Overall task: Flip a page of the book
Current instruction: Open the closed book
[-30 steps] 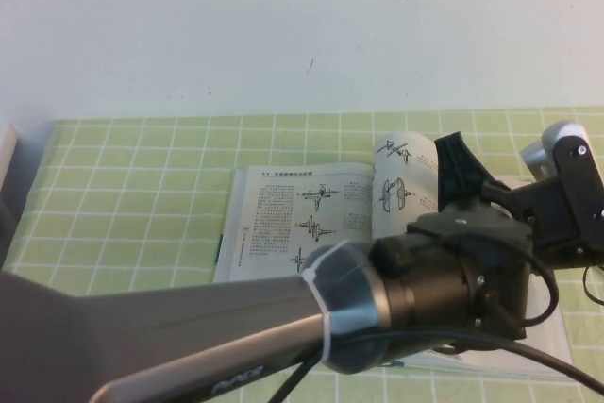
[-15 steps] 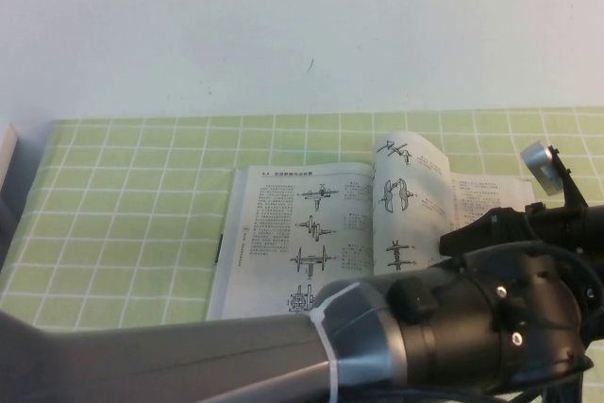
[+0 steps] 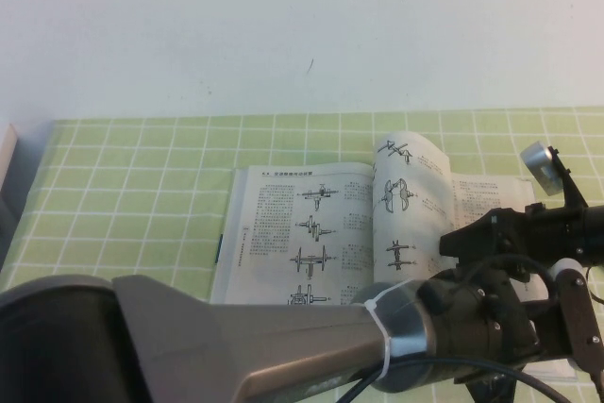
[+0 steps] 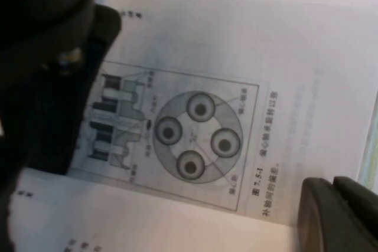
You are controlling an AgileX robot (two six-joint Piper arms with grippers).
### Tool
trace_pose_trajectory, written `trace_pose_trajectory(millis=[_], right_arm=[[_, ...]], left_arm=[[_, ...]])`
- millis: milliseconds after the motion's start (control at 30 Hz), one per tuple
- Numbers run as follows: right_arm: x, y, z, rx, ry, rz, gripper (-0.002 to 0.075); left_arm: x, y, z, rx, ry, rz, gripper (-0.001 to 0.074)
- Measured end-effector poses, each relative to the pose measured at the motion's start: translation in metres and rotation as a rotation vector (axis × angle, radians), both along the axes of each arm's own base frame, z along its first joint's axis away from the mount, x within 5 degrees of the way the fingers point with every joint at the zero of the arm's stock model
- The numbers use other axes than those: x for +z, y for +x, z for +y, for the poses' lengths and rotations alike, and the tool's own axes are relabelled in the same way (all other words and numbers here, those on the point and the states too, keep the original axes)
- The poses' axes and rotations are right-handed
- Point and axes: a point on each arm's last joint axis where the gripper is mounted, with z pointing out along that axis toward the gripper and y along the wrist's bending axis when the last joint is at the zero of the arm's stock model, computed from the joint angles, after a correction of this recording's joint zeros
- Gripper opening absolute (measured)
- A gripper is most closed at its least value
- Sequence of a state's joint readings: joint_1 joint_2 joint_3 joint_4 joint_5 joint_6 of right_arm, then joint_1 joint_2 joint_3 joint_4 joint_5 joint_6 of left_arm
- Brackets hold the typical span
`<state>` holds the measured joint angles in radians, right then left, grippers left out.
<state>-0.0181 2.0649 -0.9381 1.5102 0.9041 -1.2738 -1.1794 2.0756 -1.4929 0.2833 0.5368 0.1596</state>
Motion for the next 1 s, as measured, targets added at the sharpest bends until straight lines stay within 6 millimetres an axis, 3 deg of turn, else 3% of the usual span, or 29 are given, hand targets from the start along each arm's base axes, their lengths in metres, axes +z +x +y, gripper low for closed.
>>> trace_pose_trajectory(millis=[433,700,1000], right_arm=[[-0.001,-0.001,0.0,0.013,-0.01,0.0,0.0405],[-0.001,-0.002,0.0,0.02,-0.015,0.0,0.0405],[0.001,-0.002,-0.013,0.023,0.01,0.003,0.0405]], left_arm=[[-0.013,0.021,0.007,0.082,-0.004,0.061,-0.0004],[-0.013,0.022,0.008,0.096,-0.01,0.074,-0.0004],[-0.013,0.022,0.008,0.098,-0.008,0.076,-0.0004]])
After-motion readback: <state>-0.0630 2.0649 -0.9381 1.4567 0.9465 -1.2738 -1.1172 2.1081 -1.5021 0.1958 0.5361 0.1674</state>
